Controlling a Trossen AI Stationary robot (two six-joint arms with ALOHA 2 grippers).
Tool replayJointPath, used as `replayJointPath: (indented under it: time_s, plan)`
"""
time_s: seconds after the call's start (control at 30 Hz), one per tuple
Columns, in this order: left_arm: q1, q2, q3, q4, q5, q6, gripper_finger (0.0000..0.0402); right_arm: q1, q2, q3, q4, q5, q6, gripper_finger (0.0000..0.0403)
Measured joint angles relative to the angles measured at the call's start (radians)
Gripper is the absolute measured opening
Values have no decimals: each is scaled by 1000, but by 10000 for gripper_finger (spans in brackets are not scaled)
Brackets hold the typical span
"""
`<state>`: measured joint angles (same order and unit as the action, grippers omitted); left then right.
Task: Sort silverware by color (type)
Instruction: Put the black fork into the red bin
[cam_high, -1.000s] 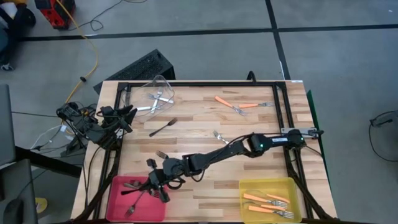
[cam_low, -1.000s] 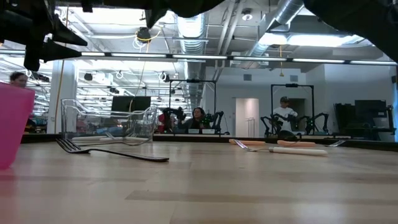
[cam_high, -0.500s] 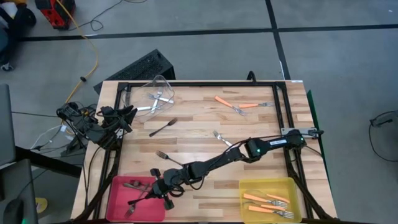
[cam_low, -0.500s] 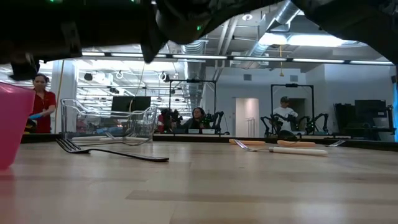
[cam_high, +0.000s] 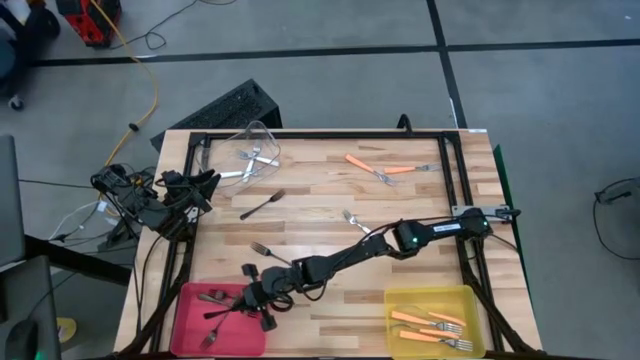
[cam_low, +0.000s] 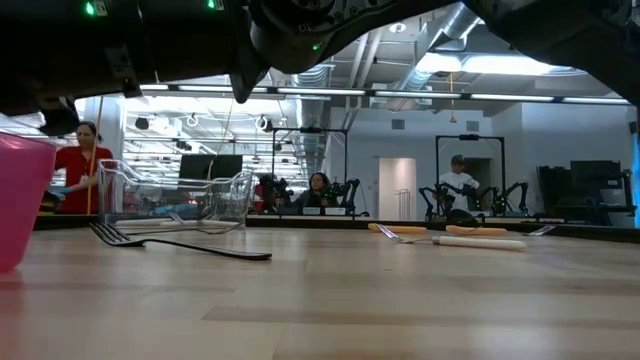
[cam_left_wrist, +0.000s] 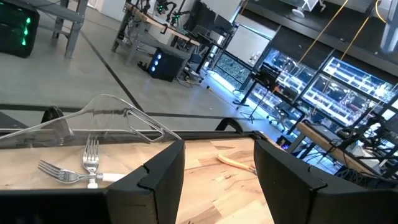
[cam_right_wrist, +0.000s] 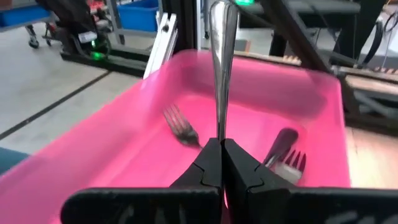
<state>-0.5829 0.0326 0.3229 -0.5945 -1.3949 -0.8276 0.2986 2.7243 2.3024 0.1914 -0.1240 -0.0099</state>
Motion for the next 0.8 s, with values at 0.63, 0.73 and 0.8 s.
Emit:
replayJointPath:
  time_s: [0.63, 0.73, 0.8]
  plan:
    - [0, 0, 0, 0, 0, 0, 178, -15, 27, 3, -44, 29, 5, 22]
    - [0, 0, 0, -2, 0, 0, 178, -14, 27, 3, -45, 29, 5, 28]
    - [0, 0, 0, -2, 0, 0, 178, -14, 27, 3, -40, 29, 7, 34]
